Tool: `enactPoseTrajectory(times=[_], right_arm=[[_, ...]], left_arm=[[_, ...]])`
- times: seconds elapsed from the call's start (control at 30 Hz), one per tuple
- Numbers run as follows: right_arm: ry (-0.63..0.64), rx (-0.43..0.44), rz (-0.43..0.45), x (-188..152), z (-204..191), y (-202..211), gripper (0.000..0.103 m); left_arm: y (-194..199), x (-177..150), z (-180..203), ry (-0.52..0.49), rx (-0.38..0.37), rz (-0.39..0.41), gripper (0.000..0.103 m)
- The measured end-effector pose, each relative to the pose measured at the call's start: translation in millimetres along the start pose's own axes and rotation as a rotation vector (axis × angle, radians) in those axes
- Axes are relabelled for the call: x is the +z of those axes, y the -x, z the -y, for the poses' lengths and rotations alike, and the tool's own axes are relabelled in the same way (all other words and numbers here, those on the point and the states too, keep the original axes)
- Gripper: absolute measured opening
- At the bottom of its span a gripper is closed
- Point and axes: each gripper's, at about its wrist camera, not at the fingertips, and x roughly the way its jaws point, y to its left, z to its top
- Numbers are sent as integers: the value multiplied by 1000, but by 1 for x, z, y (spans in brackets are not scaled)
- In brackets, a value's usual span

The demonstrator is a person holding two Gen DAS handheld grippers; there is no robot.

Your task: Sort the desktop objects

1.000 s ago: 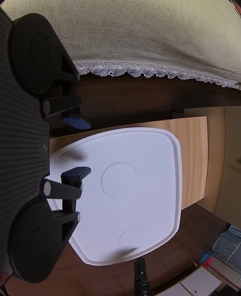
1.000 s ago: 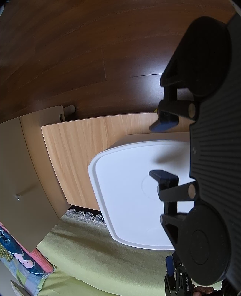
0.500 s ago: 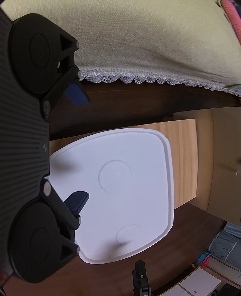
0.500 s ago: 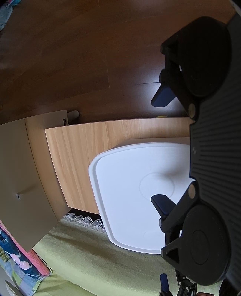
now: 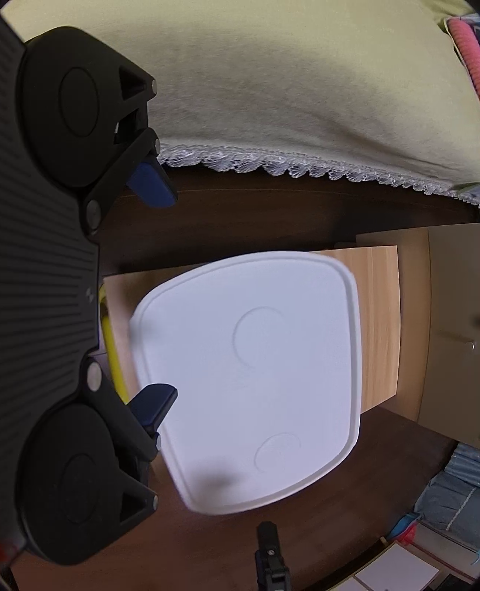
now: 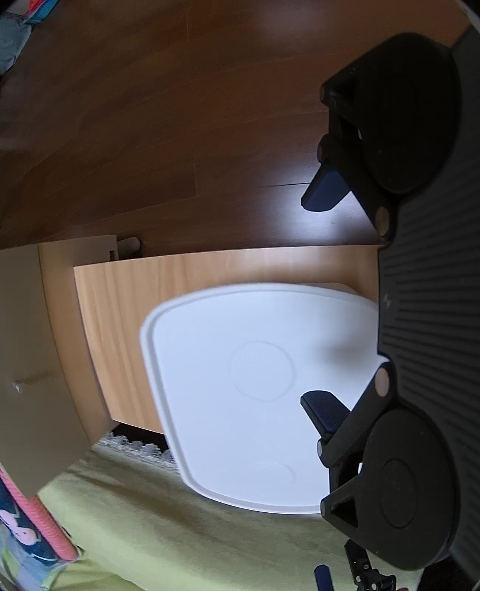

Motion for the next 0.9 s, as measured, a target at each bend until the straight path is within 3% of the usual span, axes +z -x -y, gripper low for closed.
enactPoseTrajectory(times=[0.17, 0.57, 0.9], right_arm=[[30, -60, -22, -25, -19, 11, 102], [93, -50, -98, -86, -63, 33, 102], [70, -102, -13, -104, -63, 56, 102]], left_arm=[[23, -14, 7, 38, 19, 43, 102], [73, -52, 31, 75, 2, 102, 102], [95, -78, 47, 136, -18, 136, 102]])
